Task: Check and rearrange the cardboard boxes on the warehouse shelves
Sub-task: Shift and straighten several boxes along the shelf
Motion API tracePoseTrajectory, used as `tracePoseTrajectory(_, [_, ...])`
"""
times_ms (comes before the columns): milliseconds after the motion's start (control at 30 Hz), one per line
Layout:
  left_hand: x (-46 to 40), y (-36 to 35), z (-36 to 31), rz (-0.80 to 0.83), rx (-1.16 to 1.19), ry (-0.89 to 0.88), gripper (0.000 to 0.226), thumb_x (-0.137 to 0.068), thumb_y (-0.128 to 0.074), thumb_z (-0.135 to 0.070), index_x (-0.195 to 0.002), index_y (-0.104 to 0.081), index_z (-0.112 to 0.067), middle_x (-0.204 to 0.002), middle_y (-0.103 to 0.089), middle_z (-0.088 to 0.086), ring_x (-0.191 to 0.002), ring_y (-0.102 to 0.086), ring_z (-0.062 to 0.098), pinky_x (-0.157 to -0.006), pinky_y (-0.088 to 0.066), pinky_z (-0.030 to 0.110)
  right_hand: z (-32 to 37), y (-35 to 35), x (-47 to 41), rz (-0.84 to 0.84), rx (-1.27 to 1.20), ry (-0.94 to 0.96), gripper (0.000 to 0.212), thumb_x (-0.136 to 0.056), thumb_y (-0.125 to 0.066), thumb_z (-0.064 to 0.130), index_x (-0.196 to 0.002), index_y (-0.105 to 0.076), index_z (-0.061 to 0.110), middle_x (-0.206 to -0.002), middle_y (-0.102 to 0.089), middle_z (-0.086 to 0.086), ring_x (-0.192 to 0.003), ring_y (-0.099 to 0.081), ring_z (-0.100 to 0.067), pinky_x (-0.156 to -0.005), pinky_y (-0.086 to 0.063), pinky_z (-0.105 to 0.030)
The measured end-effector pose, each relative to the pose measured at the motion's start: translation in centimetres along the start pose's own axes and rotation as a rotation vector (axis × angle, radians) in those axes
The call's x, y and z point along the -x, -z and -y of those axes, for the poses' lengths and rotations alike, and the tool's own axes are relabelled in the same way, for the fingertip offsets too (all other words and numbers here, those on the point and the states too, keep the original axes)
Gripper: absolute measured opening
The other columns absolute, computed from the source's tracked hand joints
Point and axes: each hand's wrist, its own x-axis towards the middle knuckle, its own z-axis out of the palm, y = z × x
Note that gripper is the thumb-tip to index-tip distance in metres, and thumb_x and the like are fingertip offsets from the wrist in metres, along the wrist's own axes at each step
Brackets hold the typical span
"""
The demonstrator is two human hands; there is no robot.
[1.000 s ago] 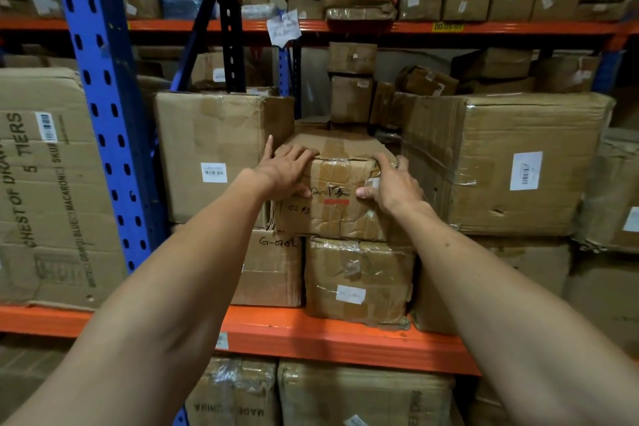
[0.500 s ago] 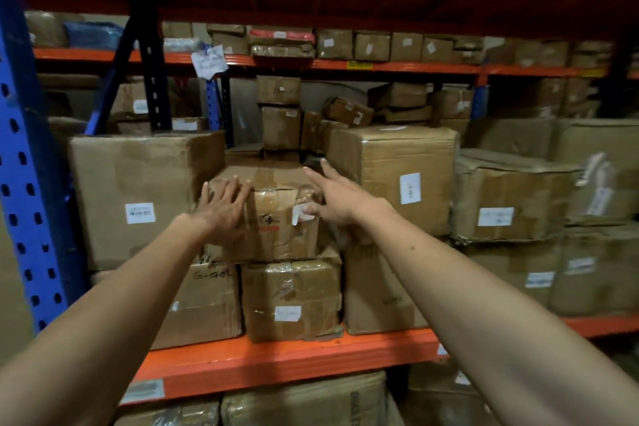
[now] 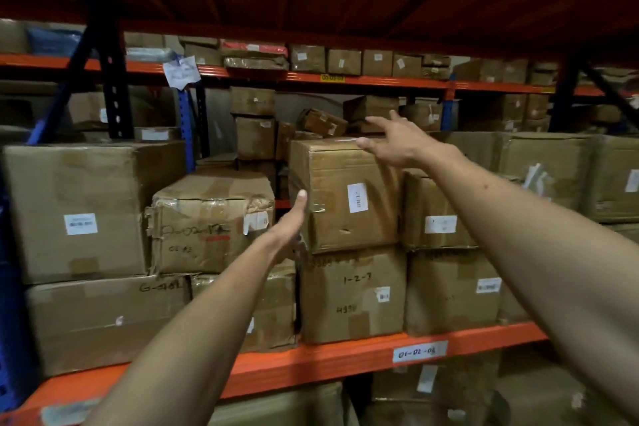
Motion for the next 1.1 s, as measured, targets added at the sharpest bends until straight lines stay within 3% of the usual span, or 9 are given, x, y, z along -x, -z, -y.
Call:
tracePoseTrajectory(100, [-0.9, -1.9, -0.8, 0.009, 0.117, 0.052, 0.124, -0.056, -0.033, -0.108, -0.155, -0.041, -0.034, -0.154, -0.046, 0.005, -0.14, -0.044, 0.038, -0.108, -0.041, 0.062, -3.4, -0.9, -1.5, 0.092, -0.004, -0.011, 0.092, -0.086, -0.057, 0.079, -0.162, -0.017, 0.045, -0.173, 0.002, -0.012, -0.158, -0.003, -0.04, -0.125, -0.011, -0.062])
tracePoseTrajectory(233, [-1.4, -3.6, -2.2, 0.039, 0.077, 0.079, 0.133, -0.049, -0.046, -0.107, -0.161, -0.024, -0.038, -0.163, -0.034, 0.009, -0.148, -0.033, 0.04, -0.113, -0.028, 0.072, -6.4, -2.6, -3.4, 0.223, -0.056, 0.041, 0.105, -0.072, -0.069, 0.083, -0.158, -0.014, 0.057, -0.173, 0.009, -0.009, -0.158, 0.002, -0.04, -0.124, -0.008, -0.064])
tracePoseTrajectory(333, [-2.4, -4.1, -1.2, -0.057, 0.027, 0.074, 0.14, -0.04, -0.066, -0.099, -0.159, -0.021, -0.041, -0.155, -0.045, 0.007, -0.136, -0.048, 0.036, -0.111, -0.038, 0.067, -7.5, -3.5, -5.2, 0.216, -0.111, 0.131, 0.099, -0.071, -0.075, 0.078, -0.154, -0.024, 0.062, -0.171, -0.011, -0.007, -0.155, -0.016, -0.04, -0.121, -0.019, -0.062])
tracePoseTrajectory(400, [-3.2, -4.4, -0.4, -0.142, 0.053, 0.05, 0.128, -0.047, -0.069, -0.094, -0.157, -0.028, -0.043, -0.152, -0.049, 0.005, -0.13, -0.054, 0.033, -0.109, -0.043, 0.063, -8.0, -3.7, -6.2, 0.218, -0.181, 0.162, 0.097, -0.065, -0.079, 0.078, -0.15, -0.033, 0.061, -0.16, -0.03, -0.006, -0.146, -0.031, -0.037, -0.117, -0.031, -0.06])
tracePoseTrajectory(567, [-3.8, -5.4, -0.3, -0.224, 0.111, 0.037, 0.09, -0.08, -0.063, -0.075, -0.157, -0.029, -0.043, -0.148, -0.051, 0.005, -0.123, -0.057, 0.03, -0.101, -0.051, 0.05, -8.5, -4.1, -7.7, 0.235, -0.296, 0.184, 0.104, -0.049, -0.081, 0.086, -0.142, -0.041, 0.065, -0.158, -0.039, -0.001, -0.144, -0.037, -0.032, -0.114, -0.037, -0.059])
tracePoseTrajectory(700, [-3.8, -7.1, -0.6, -0.338, 0.258, 0.039, 0.089, -0.084, -0.065, -0.069, -0.156, -0.031, -0.03, -0.136, -0.059, 0.001, -0.116, -0.06, 0.026, -0.097, -0.05, 0.047, -8.5, -4.0, -6.9, 0.214, -0.333, 0.218, 0.094, -0.059, -0.085, 0.075, -0.144, -0.05, 0.056, -0.157, -0.045, -0.001, -0.144, -0.039, -0.031, -0.115, -0.039, -0.053])
tracePoseTrajectory(800, [-2.8, -8.1, -0.6, -0.399, 0.326, 0.003, 0.081, -0.088, -0.066, -0.062, -0.153, -0.038, -0.022, -0.119, -0.061, -0.001, -0.095, -0.063, 0.015, -0.087, -0.051, 0.038, -8.2, -3.3, -5.7, 0.197, -0.339, 0.238, 0.087, -0.069, -0.086, 0.065, -0.147, -0.052, 0.047, -0.156, -0.047, -0.003, -0.143, -0.042, -0.03, -0.111, -0.039, -0.044])
tracePoseTrajectory(1000, [1.2, -8.4, -0.8, -0.388, 0.354, 0.02, 0.076, -0.089, -0.065, -0.061, -0.148, -0.04, -0.021, -0.12, -0.062, 0.002, -0.087, -0.062, 0.016, -0.076, -0.053, 0.039, -6.6, -1.3, -2.5, 0.203, -0.35, 0.251, 0.083, -0.067, -0.085, 0.068, -0.142, -0.054, 0.052, -0.154, -0.047, -0.004, -0.146, -0.035, -0.031, -0.116, -0.037, -0.054])
tracePoseTrajectory(1100, [4.3, -8.6, -1.0, -0.388, 0.341, 0.025, 0.074, -0.089, -0.064, -0.063, -0.147, -0.041, -0.022, -0.11, -0.064, -0.001, -0.088, -0.062, 0.018, -0.069, -0.051, 0.037, -5.9, 0.0, -0.4, 0.213, -0.34, 0.237, 0.087, -0.062, -0.085, 0.073, -0.141, -0.055, 0.053, -0.153, -0.048, -0.005, -0.145, -0.037, -0.032, -0.116, -0.038, -0.055])
